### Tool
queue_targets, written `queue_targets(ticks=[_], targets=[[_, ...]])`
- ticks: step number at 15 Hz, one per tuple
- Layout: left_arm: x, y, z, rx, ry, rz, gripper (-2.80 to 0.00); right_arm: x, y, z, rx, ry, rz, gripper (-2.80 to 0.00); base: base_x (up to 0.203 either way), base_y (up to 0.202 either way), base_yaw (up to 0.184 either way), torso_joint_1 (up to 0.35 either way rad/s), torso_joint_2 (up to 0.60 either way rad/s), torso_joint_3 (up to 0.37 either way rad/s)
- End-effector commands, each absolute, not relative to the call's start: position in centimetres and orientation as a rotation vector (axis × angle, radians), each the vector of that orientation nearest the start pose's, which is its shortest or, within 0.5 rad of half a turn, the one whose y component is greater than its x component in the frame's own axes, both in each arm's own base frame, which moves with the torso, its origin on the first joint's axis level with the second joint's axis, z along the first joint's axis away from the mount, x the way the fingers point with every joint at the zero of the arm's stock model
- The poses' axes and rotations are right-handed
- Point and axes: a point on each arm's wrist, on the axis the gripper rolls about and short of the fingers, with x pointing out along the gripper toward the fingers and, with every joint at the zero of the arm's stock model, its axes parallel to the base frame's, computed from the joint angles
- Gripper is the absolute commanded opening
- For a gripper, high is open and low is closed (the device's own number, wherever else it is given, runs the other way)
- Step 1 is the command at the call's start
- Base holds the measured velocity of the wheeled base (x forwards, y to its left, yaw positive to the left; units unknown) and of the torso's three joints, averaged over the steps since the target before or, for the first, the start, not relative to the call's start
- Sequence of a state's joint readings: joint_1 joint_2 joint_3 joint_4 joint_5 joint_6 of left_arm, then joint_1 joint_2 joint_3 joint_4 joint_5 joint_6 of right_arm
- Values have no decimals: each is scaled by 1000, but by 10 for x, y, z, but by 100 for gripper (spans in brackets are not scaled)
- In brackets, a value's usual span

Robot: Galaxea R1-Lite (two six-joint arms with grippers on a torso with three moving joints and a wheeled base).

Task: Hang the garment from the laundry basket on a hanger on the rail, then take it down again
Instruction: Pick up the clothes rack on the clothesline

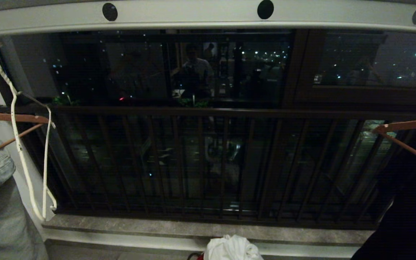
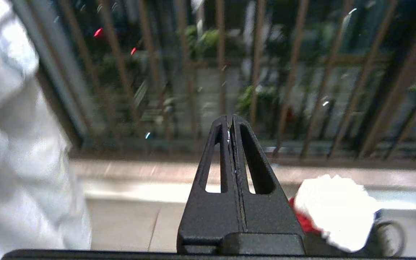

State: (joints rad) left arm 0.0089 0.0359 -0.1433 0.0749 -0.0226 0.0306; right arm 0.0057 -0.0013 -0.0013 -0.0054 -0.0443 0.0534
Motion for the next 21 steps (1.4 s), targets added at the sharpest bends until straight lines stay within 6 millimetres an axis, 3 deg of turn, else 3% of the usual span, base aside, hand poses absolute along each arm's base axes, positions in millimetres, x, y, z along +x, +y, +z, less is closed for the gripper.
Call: queue_targets(ticks=[1, 3, 9, 11, 17, 19, 21], targets=[[-30, -2, 139, 30, -32, -46, -280, -23, -1, 77, 54, -9, -38, -280, 0, 0, 0, 0, 0, 0], [-24, -2, 174, 27, 6, -64, -280, -23, -1, 77, 54, -9, -38, -280, 0, 0, 0, 0, 0, 0], [-13, -2, 304, -25, 149, -66, -280, -23, -1, 77, 54, -9, -38, -280, 0, 0, 0, 0, 0, 0], [2, -2, 336, -46, 221, -63, -280, -23, -1, 77, 54, -9, -38, -280, 0, 0, 0, 0, 0, 0], [76, 1, 382, -75, 455, 39, -280, -23, -1, 77, 54, -9, -38, -280, 0, 0, 0, 0, 0, 0], [106, 2, 378, -148, 553, 83, -280, -23, -1, 76, 53, -8, -38, -280, 0, 0, 0, 0, 0, 0], [116, 2, 368, -175, 614, 99, -280, -23, -1, 76, 54, -7, -38, -280, 0, 0, 0, 0, 0, 0]])
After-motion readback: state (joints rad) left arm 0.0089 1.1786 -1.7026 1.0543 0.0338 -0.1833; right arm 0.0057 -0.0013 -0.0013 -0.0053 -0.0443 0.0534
